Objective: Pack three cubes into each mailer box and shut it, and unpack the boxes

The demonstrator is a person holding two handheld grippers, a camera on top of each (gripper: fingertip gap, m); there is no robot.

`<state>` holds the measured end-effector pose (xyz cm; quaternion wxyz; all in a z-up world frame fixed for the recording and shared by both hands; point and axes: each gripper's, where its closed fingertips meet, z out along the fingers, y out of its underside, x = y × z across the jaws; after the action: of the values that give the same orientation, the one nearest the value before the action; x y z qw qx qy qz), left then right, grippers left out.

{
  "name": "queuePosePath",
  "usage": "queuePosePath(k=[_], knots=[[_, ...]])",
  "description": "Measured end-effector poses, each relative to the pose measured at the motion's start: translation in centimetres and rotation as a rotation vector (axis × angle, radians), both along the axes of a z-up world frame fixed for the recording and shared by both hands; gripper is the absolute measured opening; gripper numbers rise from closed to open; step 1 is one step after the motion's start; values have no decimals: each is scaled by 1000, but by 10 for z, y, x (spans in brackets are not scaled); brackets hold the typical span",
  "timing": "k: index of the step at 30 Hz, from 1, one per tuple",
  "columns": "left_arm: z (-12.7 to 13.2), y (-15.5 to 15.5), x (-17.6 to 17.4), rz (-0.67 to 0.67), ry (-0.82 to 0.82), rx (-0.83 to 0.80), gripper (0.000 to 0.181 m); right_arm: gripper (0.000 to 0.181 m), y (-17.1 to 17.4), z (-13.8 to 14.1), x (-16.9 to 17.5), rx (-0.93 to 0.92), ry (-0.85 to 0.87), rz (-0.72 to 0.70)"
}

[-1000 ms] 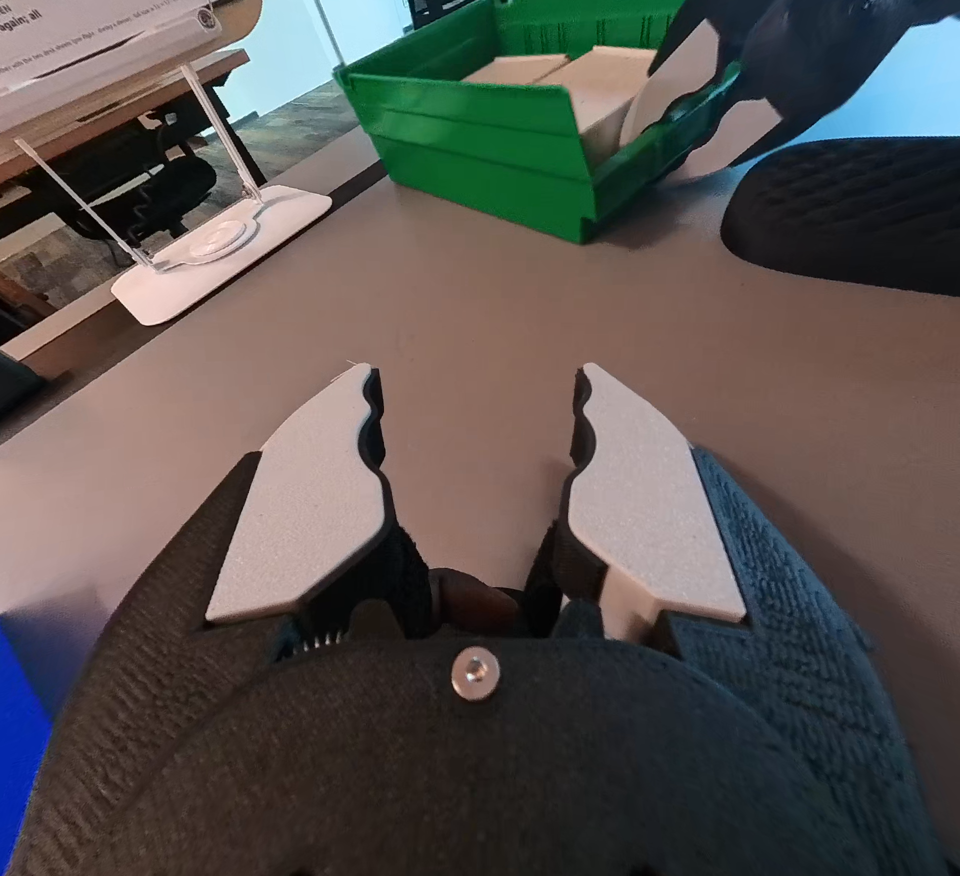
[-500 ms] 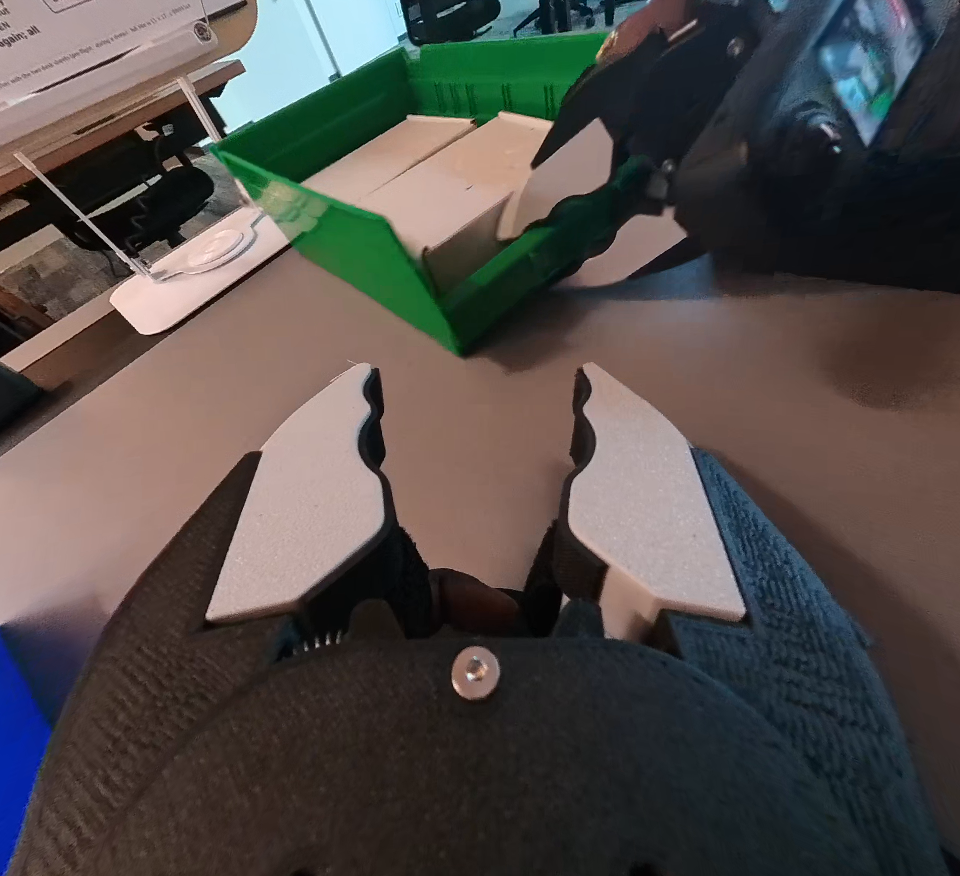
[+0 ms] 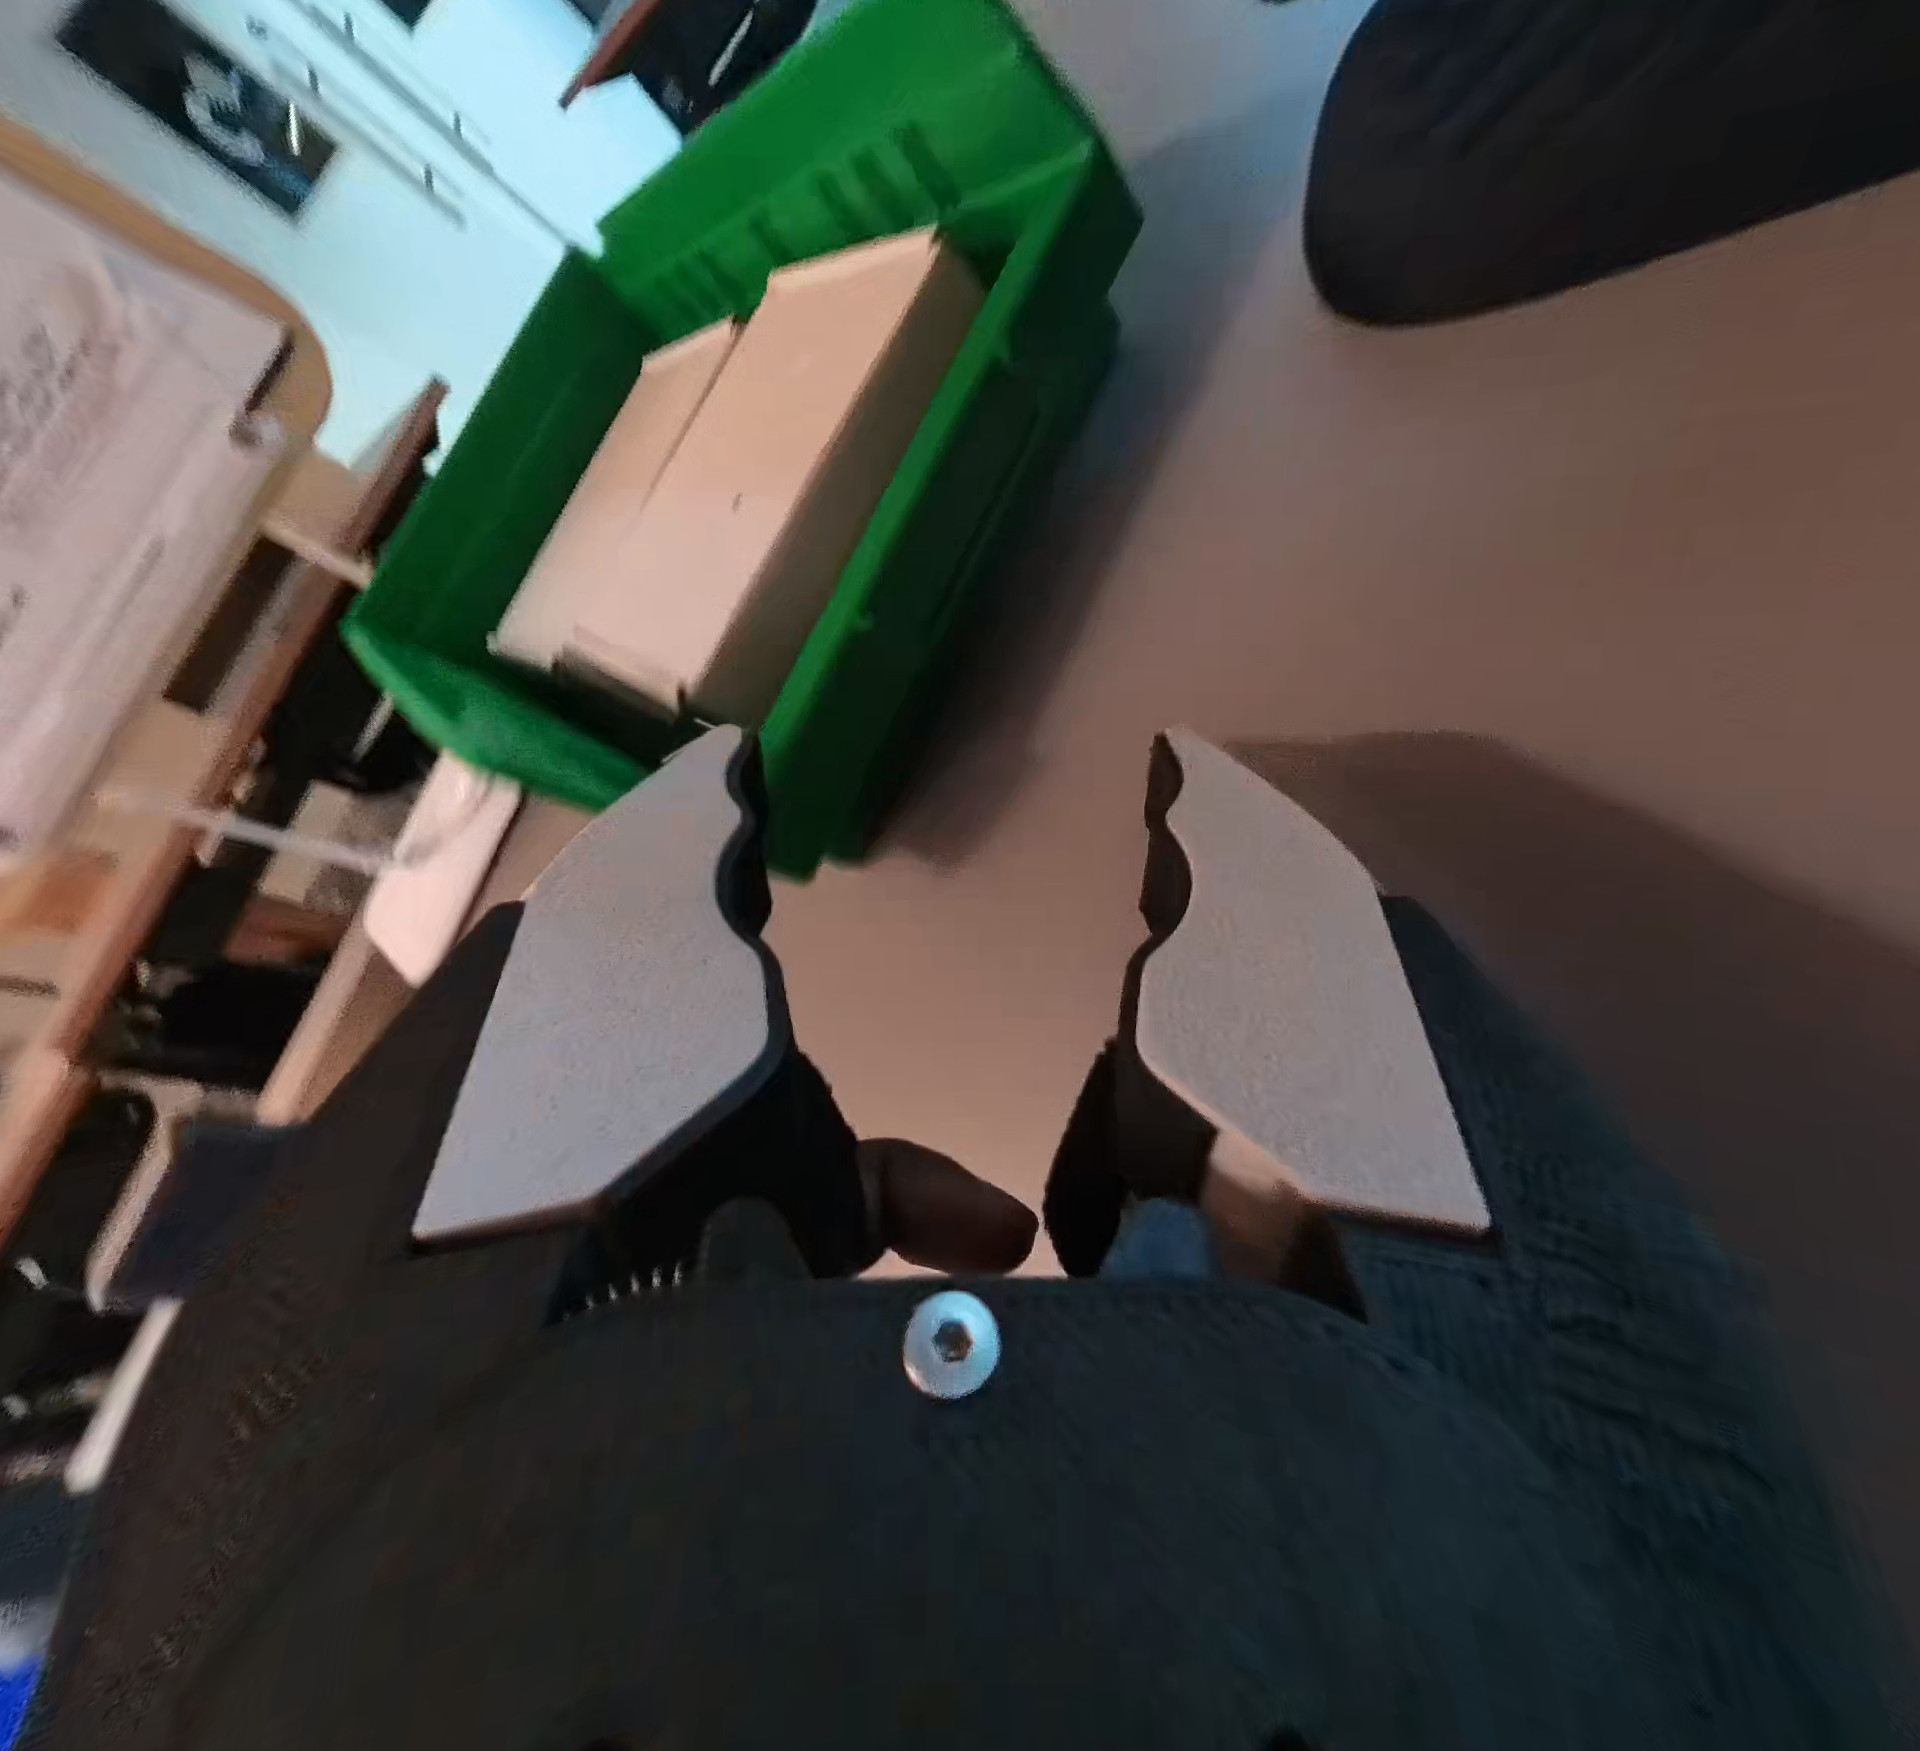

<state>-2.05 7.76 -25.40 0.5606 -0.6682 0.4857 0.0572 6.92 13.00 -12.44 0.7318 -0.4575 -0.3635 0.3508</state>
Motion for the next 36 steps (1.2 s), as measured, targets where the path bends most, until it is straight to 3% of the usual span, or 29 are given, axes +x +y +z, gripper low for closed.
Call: queuePosePath(k=[5, 9, 11, 14, 17, 19, 27, 36], knots=[[6, 44, 22, -45, 113, 1, 58, 70, 22, 13, 30, -188, 208, -27], [-24, 65, 6, 7, 106, -188, 47, 71, 31, 5, 30, -275, 228, -17], [-21, 69, -3, 29, 95, -138, 37, 71, 31, 1, 26, -289, 210, -11], [-21, 69, -14, 69, 103, -149, 37, 70, 30, -1, 24, -276, 184, -19], [-22, 72, -25, 119, 227, -51, 36, 69, 33, -2, 26, -276, 183, -37], [-22, 72, -32, 162, 323, -9, 35, 68, 35, -3, 28, -293, 193, -41], [-22, 59, -54, 270, 354, -86, 35, 66, 39, -10, 27, -328, 175, -44], [-21, 19, -96, 457, 334, -119, 35, 65, 40, -16, 24, -326, 134, -59]])
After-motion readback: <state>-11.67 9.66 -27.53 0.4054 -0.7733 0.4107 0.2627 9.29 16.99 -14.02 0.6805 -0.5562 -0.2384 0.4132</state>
